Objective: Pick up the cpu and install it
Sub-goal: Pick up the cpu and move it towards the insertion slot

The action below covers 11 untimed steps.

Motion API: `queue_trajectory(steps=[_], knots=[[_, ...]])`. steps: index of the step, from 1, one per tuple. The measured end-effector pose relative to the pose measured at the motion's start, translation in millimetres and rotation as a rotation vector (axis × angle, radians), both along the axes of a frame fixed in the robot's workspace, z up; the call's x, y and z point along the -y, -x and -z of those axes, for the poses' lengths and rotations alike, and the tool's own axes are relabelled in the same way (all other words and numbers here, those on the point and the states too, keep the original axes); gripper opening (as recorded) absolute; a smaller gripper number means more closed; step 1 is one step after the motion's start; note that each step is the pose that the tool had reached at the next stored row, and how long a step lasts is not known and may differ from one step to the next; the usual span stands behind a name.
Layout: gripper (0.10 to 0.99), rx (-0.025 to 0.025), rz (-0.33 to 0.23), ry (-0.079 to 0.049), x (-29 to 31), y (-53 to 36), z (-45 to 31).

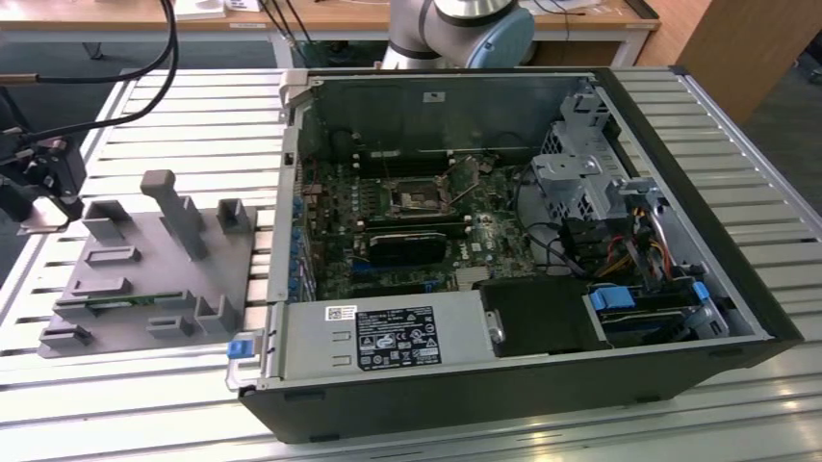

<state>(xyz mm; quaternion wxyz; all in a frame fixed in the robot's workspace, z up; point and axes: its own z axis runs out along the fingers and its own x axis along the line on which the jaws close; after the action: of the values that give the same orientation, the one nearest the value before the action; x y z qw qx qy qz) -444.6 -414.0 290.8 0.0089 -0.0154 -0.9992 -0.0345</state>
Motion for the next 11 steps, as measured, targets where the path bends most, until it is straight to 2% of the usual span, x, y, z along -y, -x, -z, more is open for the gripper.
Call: queue_trajectory(steps=[11], knots=[[0.537, 0.0, 0.0, 0.0, 0.0, 0.2, -6.0]])
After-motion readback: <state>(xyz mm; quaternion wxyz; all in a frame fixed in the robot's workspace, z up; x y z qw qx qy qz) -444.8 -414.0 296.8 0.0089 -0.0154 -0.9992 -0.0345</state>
